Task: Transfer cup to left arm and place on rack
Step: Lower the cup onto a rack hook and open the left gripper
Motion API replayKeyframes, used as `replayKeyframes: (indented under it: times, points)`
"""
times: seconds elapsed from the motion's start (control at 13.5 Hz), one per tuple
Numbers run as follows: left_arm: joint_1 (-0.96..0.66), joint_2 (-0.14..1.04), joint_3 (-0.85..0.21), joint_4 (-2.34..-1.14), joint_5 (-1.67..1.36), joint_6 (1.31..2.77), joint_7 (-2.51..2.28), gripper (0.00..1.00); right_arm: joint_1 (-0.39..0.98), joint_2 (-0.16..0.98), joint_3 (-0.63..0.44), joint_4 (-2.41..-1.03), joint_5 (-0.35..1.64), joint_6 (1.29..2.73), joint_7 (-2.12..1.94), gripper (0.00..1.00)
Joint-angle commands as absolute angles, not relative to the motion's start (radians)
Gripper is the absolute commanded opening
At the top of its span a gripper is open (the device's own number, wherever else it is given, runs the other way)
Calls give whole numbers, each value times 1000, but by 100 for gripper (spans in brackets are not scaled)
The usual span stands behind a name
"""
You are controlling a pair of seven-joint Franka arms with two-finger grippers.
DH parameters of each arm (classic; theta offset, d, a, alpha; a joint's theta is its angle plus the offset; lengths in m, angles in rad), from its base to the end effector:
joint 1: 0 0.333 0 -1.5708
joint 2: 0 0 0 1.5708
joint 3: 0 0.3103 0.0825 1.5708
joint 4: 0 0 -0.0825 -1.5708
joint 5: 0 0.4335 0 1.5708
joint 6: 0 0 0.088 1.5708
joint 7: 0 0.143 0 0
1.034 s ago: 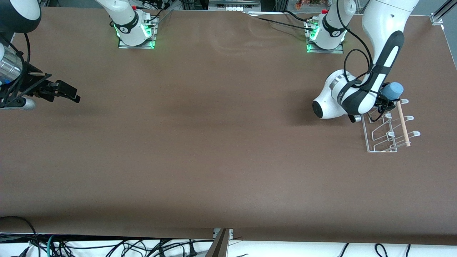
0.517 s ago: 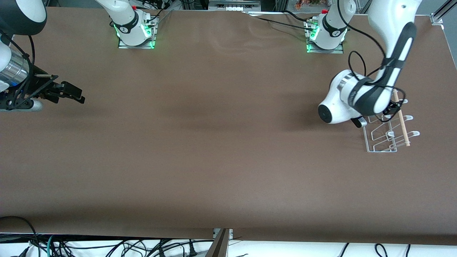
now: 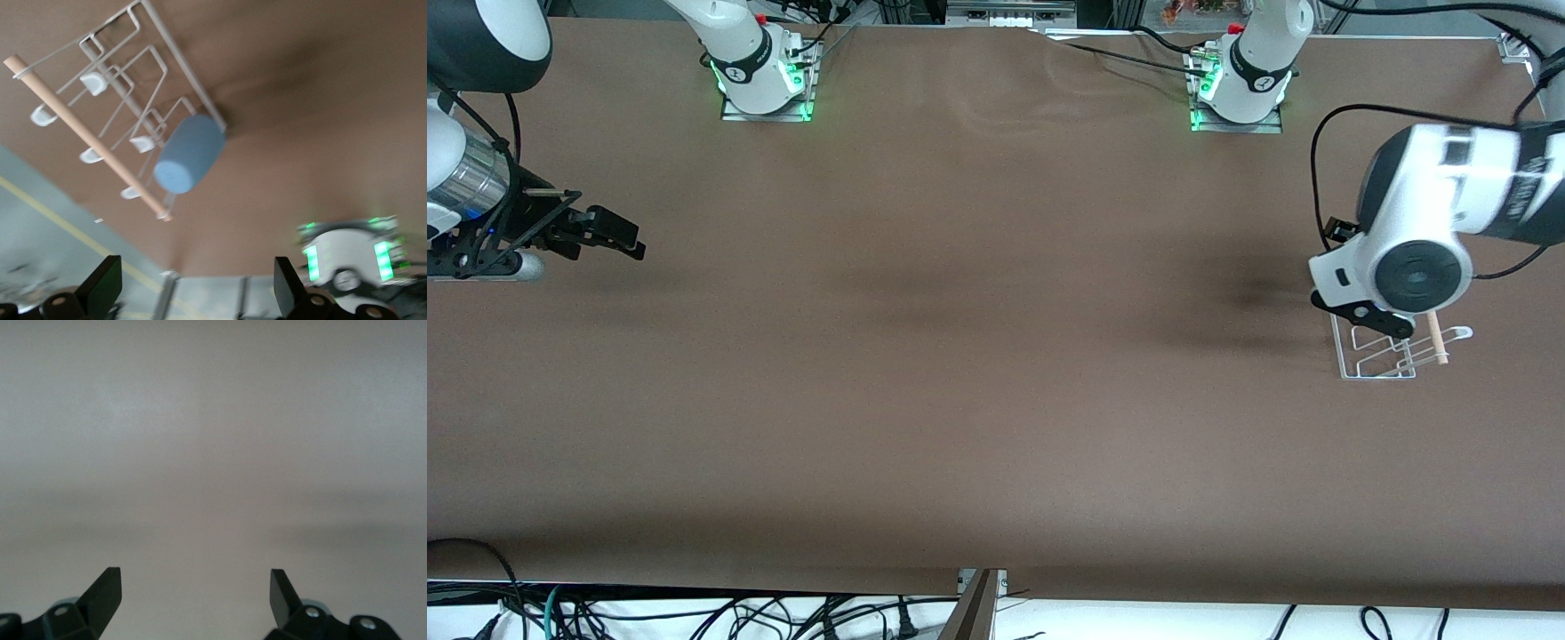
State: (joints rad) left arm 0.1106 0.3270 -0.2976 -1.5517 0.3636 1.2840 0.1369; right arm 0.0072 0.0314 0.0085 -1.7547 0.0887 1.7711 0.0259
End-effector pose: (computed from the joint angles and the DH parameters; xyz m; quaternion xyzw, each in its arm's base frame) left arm 0.6129 -0.0421 0.3924 -0.9363 0.1600 0.2791 0.1411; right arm 0.6190 0.0205 0.4847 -0.9989 0.0142 0.0084 0.0434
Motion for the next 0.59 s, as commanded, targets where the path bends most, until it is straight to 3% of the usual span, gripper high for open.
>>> replayKeyframes:
  times: [0.0,0.15,0.3,0.52]
  points:
    - [129,337,-304,-1422,211,1285,-35,100,9,40,9,-1730,81,1750,14,98]
    - [129,337,-311,-1338,166,1293,-78,100,9,41,9,-1730,81,1750,14,98]
    - [126,286,-296,-1331,92,1453,-74,100,9,46,9,-1730,81,1750,14,98]
    - [36,129,-119,-1559,14,1754,-77,100,11,48,9,-1730,81,1750,15,98]
